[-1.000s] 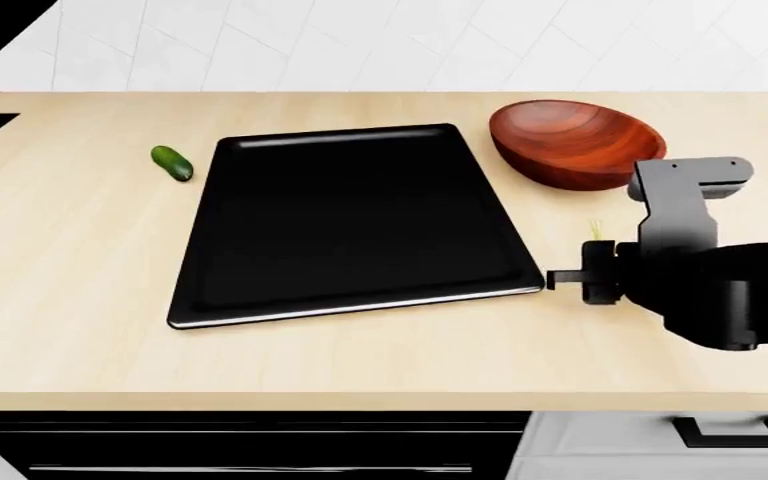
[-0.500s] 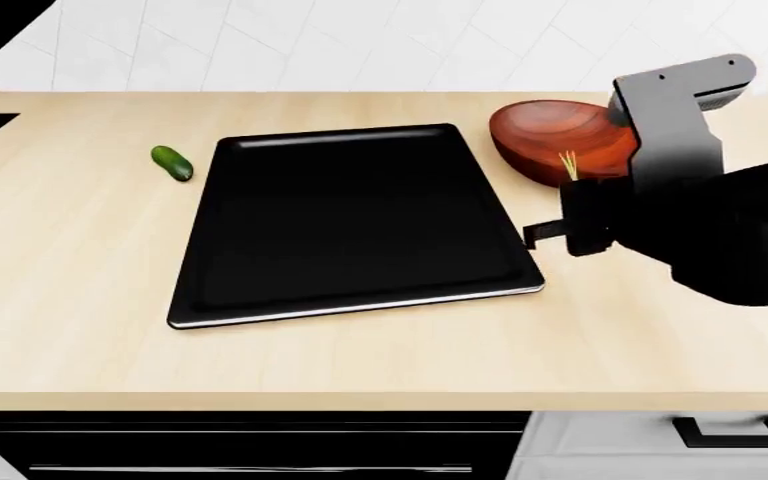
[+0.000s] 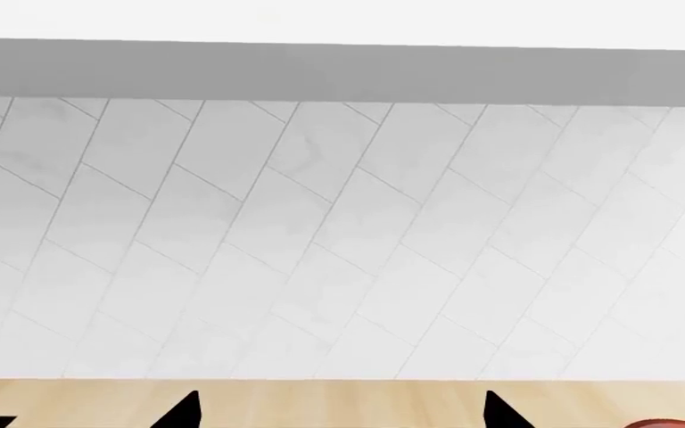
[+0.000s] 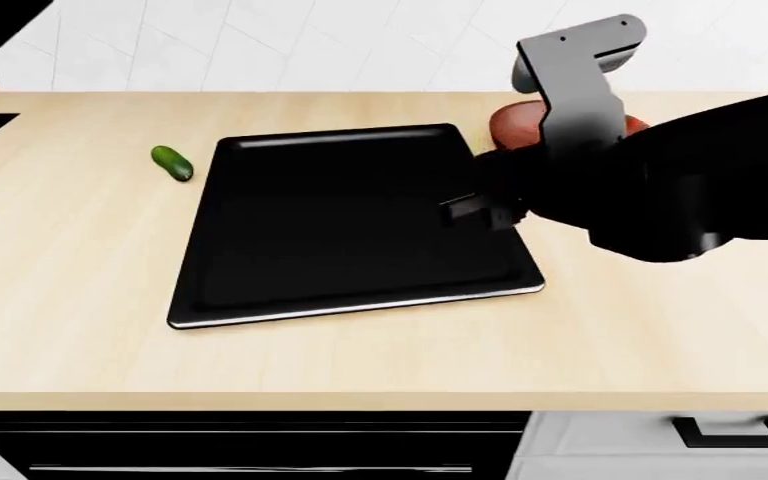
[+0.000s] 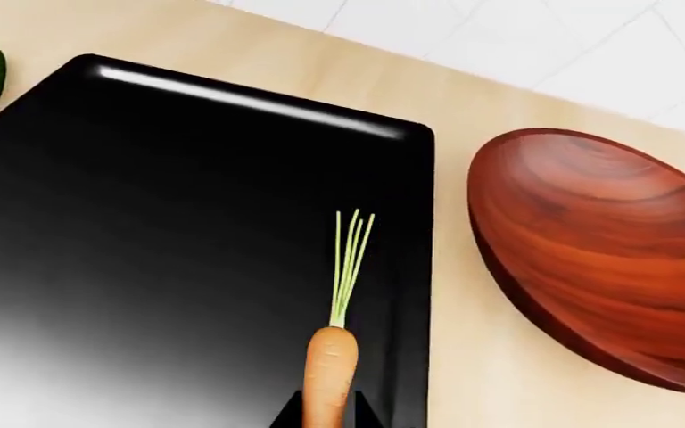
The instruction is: Place the two vegetables and bowl onto the tray for setting up a vegetable dip station.
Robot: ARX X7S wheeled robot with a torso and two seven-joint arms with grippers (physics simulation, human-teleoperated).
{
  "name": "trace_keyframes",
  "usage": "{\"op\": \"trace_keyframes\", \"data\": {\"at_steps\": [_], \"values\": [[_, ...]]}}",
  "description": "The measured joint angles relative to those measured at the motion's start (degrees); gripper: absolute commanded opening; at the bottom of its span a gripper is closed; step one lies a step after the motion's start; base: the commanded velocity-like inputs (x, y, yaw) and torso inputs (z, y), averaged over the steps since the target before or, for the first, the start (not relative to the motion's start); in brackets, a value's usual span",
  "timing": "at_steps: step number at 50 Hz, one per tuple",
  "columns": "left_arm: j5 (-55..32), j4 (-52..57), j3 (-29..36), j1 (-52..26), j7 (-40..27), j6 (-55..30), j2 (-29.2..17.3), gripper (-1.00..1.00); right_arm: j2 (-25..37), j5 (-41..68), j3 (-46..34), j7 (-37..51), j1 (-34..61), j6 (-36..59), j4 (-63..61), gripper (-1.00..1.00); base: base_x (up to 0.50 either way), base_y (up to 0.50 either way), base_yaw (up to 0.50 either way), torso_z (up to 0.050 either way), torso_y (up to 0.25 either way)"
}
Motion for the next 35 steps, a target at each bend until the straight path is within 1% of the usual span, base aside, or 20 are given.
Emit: {"op": "trace_keyframes", "data": {"at_steps": [20,27,35], "values": [[-0.4,0.1,0.3,0.0,-0.3,0.2,-0.2,1.0,0.7,14.1,0.0,9.7,-1.4,-1.0,-5.1,-1.0,0.0,0.0,0.0,0.0,0.0],[-0.7,0.2,0.4,-0.2,-0.5,0.2,-0.2,1.0,1.5,15.5,-0.4,11.0,-2.0,-1.0,-5.7,-1.0,0.0,0.0,0.0,0.0,0.0],[-0.8,0.2,0.6,-0.3,-0.6,0.3,-0.2,1.0,1.8,13.9,-1.0,9.5,-1.6,-0.1,-3.7,-1.0,0.0,0.0,0.0,0.0,0.0]]}}
